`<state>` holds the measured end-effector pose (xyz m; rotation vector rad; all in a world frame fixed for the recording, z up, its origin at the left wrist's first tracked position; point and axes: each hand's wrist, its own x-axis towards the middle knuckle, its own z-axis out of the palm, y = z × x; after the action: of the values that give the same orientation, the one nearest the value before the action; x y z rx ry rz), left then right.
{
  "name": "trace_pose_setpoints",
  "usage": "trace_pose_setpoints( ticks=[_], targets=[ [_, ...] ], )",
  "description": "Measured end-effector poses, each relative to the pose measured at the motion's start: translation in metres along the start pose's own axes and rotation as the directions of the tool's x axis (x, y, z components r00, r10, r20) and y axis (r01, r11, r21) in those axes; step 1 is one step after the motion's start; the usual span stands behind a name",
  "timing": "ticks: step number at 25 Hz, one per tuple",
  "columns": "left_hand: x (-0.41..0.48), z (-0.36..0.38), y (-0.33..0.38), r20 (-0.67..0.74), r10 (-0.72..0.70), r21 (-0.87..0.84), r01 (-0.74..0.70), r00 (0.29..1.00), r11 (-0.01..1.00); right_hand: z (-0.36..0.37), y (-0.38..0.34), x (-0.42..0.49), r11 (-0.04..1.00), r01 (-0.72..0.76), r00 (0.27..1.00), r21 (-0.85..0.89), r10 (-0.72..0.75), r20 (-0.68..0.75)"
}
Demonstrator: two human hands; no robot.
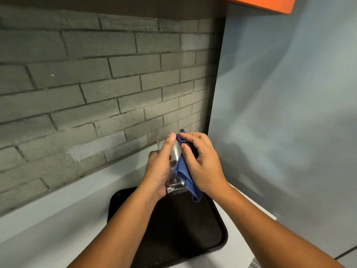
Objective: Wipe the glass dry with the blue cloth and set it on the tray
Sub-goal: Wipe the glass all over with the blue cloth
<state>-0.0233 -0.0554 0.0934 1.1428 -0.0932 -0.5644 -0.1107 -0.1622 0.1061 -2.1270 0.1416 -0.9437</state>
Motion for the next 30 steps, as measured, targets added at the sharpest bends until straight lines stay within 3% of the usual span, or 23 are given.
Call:
trace_pose_setpoints(
  ticks=[2,3,7,10,11,14,15,18,19,22,26,29,30],
  targets=[
    [-0.001,-0.001,-0.002,-0.001,-0.005,0.017,0.005,1.000,1.000,-0.002,0.004,-0.001,0.981,-0.189,0.982,0.046,0.189,-0.001],
    [0.000,-0.002,-0.003,0.013,-0.011,0.013,0.011,1.000,1.000,-0.001,0.001,-0.006,0.983,-0.182,0.983,0.032,0.182,-0.004],
    [0.001,-0.010,-0.007,0.031,-0.055,0.015,0.054,0.998,0.998,0.003,-0.007,-0.018,0.994,0.091,0.996,-0.060,-0.090,0.012],
    [-0.002,-0.015,-0.008,-0.037,-0.046,0.100,0.050,0.998,0.994,-0.002,-0.003,-0.010,0.993,-0.120,0.993,0.002,0.120,-0.009],
    [-0.003,-0.015,-0.009,-0.048,-0.044,0.112,0.049,0.998,0.993,-0.001,-0.007,-0.013,0.994,-0.107,0.994,-0.014,0.107,-0.008],
    [-0.009,-0.015,-0.011,0.022,-0.078,0.037,0.078,0.997,0.996,0.002,-0.010,-0.030,0.965,0.229,0.970,-0.130,-0.215,0.113],
    [-0.010,-0.016,-0.012,0.045,-0.085,0.014,0.085,0.995,0.996,0.000,-0.006,-0.024,0.950,0.274,0.957,-0.150,-0.255,0.136],
    [-0.011,-0.020,-0.018,0.079,-0.097,-0.024,0.099,0.992,0.995,-0.008,-0.004,-0.014,0.995,0.013,0.999,-0.096,-0.008,0.052],
    [-0.010,-0.021,-0.019,0.076,-0.097,-0.024,0.100,0.992,0.995,-0.008,-0.008,-0.018,0.995,0.035,0.998,-0.098,-0.029,0.059],
    [-0.007,-0.021,-0.018,0.072,-0.095,-0.035,0.097,0.993,0.995,-0.003,-0.007,-0.035,0.936,0.315,0.939,-0.156,-0.283,0.196],
    [-0.006,-0.016,-0.017,0.039,-0.068,-0.001,0.068,0.997,0.998,-0.007,-0.010,-0.016,0.993,0.048,0.996,-0.103,-0.041,0.075],
    [-0.002,-0.013,-0.015,0.020,-0.032,0.005,0.032,0.999,0.999,-0.004,-0.014,-0.021,0.930,0.329,0.934,-0.167,-0.293,0.205],
    [-0.002,-0.012,-0.015,0.017,-0.018,0.022,0.017,1.000,1.000,-0.005,-0.011,-0.015,0.930,0.327,0.938,-0.169,-0.297,0.180]
  ],
)
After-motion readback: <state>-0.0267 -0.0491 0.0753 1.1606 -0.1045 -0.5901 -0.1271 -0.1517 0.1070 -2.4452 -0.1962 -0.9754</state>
